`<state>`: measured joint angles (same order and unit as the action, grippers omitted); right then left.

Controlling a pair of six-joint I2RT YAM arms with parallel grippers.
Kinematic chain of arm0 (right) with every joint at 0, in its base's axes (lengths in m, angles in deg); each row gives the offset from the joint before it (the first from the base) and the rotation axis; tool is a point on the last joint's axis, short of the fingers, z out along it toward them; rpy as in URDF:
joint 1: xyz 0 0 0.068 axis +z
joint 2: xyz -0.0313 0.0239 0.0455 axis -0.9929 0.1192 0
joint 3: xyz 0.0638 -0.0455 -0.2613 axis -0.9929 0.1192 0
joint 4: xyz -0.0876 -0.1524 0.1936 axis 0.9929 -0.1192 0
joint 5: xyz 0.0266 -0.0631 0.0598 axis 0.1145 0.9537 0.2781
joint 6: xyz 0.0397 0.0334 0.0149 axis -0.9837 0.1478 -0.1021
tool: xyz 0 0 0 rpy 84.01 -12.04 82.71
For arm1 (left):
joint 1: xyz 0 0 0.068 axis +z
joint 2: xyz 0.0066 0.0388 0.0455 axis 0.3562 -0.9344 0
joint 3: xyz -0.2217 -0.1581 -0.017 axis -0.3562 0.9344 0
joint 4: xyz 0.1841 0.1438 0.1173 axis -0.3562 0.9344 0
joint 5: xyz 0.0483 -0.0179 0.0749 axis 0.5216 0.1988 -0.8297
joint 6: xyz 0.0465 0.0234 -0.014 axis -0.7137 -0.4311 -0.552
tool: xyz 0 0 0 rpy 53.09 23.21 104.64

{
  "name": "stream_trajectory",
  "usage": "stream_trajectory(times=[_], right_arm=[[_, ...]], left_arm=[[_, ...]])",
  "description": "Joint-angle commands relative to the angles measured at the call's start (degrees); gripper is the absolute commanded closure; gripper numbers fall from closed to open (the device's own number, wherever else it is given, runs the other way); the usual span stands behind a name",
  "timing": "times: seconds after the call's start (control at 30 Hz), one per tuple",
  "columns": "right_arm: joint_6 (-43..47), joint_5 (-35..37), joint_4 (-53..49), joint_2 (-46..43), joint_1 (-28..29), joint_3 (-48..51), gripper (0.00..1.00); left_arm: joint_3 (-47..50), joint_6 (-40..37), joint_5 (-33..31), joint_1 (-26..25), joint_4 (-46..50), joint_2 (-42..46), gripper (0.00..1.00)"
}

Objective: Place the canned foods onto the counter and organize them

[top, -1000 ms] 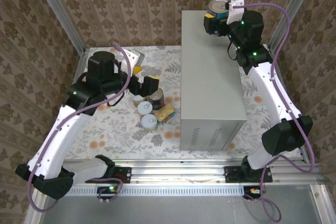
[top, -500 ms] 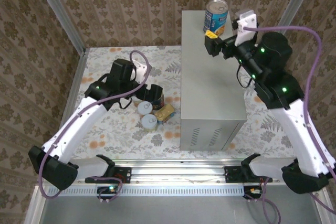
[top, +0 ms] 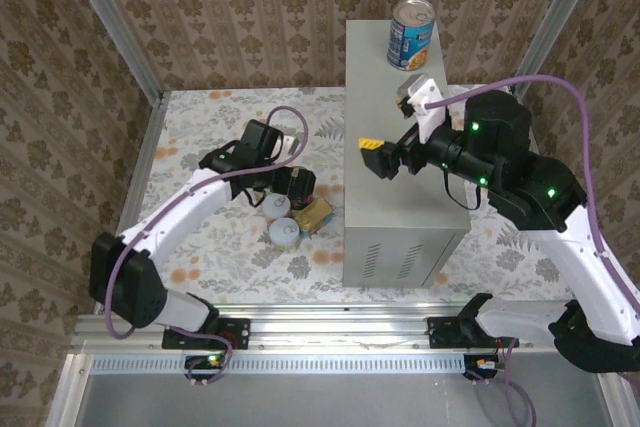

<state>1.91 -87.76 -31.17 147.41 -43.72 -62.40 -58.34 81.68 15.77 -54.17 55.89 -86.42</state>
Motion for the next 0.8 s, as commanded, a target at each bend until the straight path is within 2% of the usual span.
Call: stream_trajectory(times=[0.0, 0.2, 0.37, 0.57, 0.77], right_arm=[[-0.3, 0.2, -2.8, 0.4, 2.9, 0.1, 0.00], [-1.1, 3.7, -4.8, 3.1, 7.5, -1.7, 0.00], [-1.6, 3.7, -7.6, 5.3, 9.4, -4.4, 0.00], [-2.4, 4.0, -17.5, 11.1, 11.3, -12.9, 0.00], [-2.7, 6.0, -22.9, 13.8, 12.3, -17.1, 0.00]], left_arm=[[0.3, 1.6, -1.8, 0.3, -2.6, -2.1, 0.00], [-1.6, 2.0, -5.6, 0.3, -1.9, -6.9, 0.00], [-2.2, 2.3, -8.1, 0.1, -2.5, -9.3, 0.00], [-3.8, 1.9, -8.6, 0.1, -2.3, -11.9, 0.00], [-5.4, 1.1, -9.0, 0.1, -2.2, -14.2, 0.00]])
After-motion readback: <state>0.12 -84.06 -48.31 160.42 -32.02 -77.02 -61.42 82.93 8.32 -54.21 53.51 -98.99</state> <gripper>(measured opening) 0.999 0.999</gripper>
